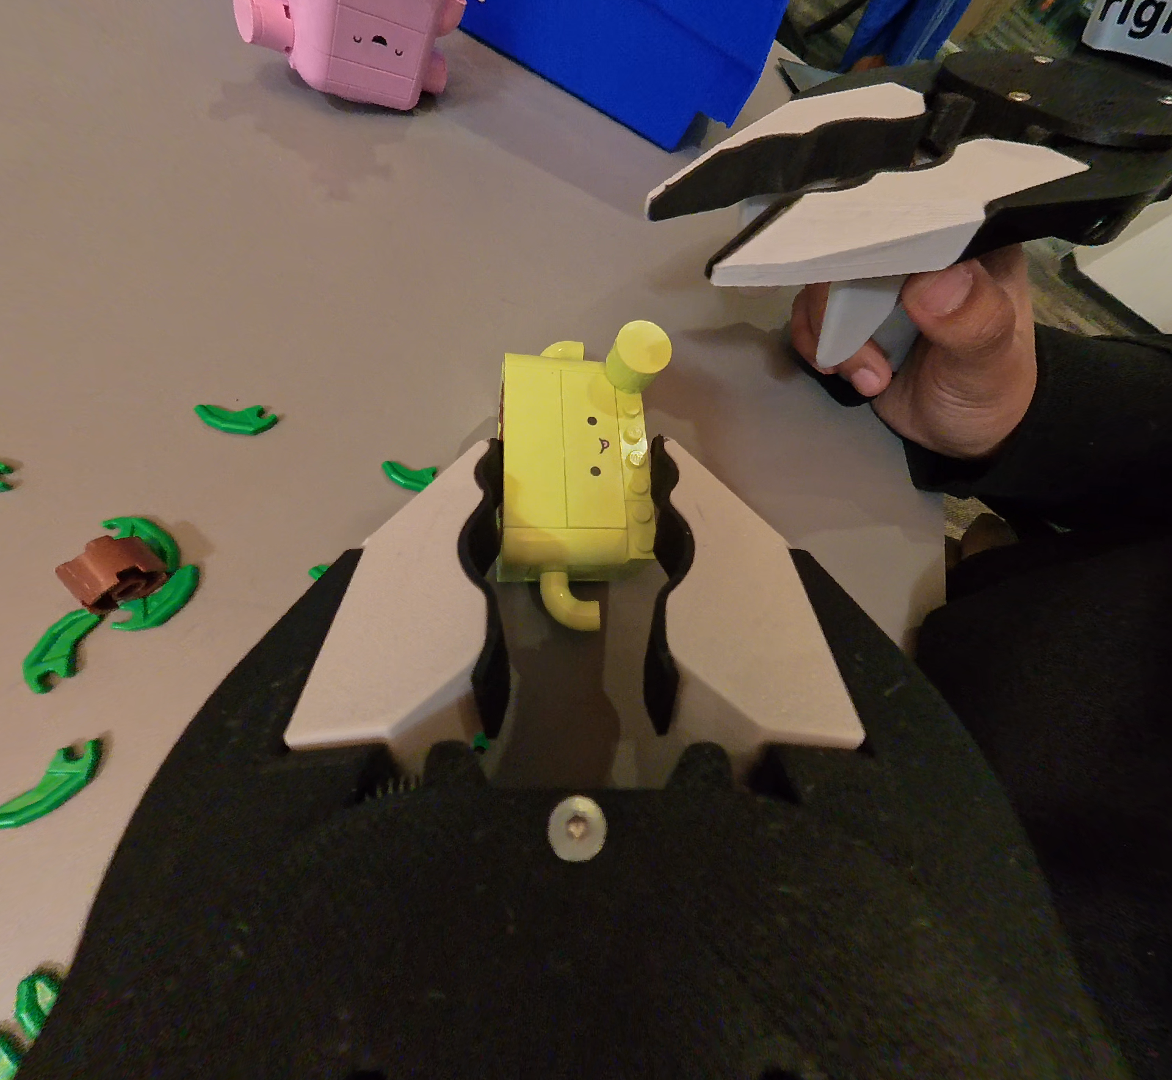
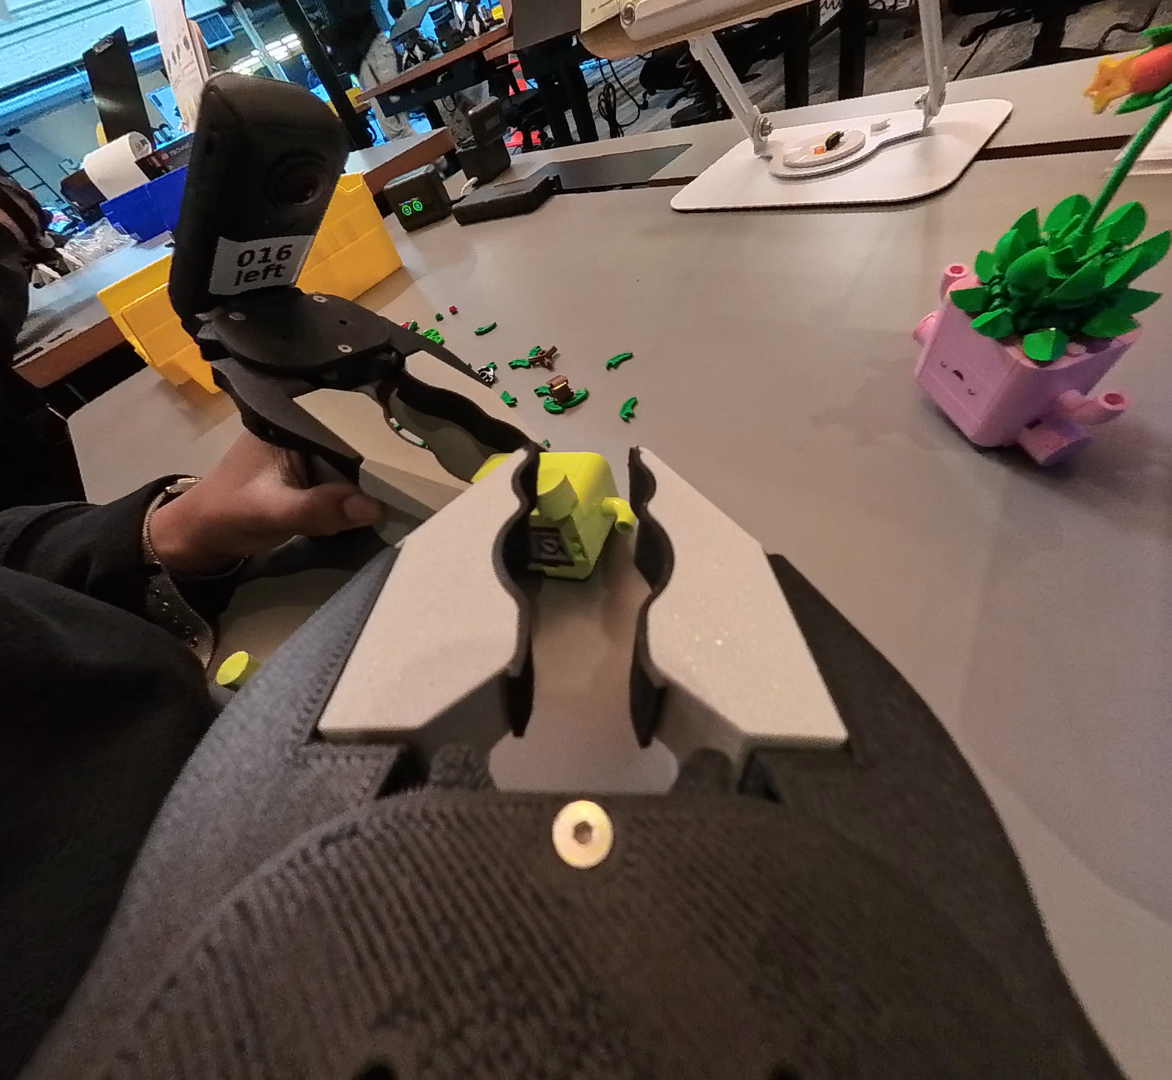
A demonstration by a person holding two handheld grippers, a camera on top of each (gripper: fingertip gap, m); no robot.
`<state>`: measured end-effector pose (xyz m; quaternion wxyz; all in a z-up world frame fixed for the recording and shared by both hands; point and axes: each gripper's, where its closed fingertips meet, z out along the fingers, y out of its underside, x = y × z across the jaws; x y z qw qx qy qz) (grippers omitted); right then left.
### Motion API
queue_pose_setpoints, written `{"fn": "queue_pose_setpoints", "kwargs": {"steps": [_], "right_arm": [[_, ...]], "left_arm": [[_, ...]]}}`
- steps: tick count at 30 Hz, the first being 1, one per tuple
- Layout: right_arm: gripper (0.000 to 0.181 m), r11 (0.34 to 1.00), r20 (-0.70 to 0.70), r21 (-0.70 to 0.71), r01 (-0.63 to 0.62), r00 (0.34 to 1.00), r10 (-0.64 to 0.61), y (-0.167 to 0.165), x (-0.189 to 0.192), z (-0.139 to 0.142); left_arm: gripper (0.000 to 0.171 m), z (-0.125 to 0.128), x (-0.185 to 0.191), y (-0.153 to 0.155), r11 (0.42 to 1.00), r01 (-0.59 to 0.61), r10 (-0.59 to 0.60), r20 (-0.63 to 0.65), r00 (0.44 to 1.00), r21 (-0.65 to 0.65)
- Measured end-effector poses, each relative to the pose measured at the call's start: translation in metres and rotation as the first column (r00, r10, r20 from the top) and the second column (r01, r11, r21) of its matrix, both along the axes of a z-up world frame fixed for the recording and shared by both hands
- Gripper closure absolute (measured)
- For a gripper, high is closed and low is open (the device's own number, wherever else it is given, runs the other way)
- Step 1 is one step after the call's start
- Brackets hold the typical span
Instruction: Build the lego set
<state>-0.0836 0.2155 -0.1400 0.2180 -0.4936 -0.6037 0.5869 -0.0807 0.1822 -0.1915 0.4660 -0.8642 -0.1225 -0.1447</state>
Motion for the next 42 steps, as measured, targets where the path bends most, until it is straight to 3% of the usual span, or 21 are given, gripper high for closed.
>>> {"fn": "queue_pose_setpoints", "kwargs": {"steps": [5, 9, 14, 20, 34, 37, 40, 42], "right_arm": [[0.146, 0.996, -0.088, -0.032, -0.088, 0.993, 0.085, -0.01, 0.007, 0.014], [0.144, 0.994, -0.102, 0.031, -0.101, 0.989, 0.104, -0.017, 0.01, 0.013], [0.152, 0.98, -0.068, 0.178, -0.085, 0.993, 0.098, -0.024, 0.007, 0.0], [0.153, 0.97, 0.033, 0.222, -0.101, 0.995, 0.095, -0.024, 0.0, -0.017], [0.167, 0.925, 0.047, 0.368, -0.098, 0.995, 0.087, -0.025, -0.006, -0.028], [0.167, 0.949, 0.083, 0.285, -0.138, 0.989, 0.119, -0.026, -0.006, -0.027], [0.167, 0.989, 0.063, 0.021, -0.146, 0.987, 0.145, -0.022, -0.01, -0.009], [0.167, 0.977, 0.033, -0.163, -0.134, 0.989, 0.142, -0.015, -0.014, 0.004]], "left_arm": [[0.126, 0.0, 0.0, 0.0, 1.0, -0.001, 0.001, 0.012, 1.0, 0.001], [0.126, 0.0, -0.001, -0.001, 1.0, -0.008, 0.008, 0.02, 1.0, 0.0], [0.126, 0.0, -0.001, 0.0, 1.0, -0.008, 0.008, 0.04, 0.999, 0.002], [0.126, -0.001, -0.001, 0.0, 1.0, -0.008, 0.008, 0.039, 0.999, 0.002], [0.126, -0.001, -0.001, 0.0, 1.0, -0.006, 0.006, 0.042, 0.999, 0.002], [0.126, -0.001, -0.001, 0.0, 1.0, -0.005, 0.005, 0.045, 0.999, 0.003], [0.126, -0.001, -0.001, 0.0, 1.0, -0.004, 0.004, 0.048, 0.999, 0.003], [0.126, -0.001, -0.001, 0.0, 1.0, -0.004, 0.004, 0.049, 0.999, 0.003]]}}
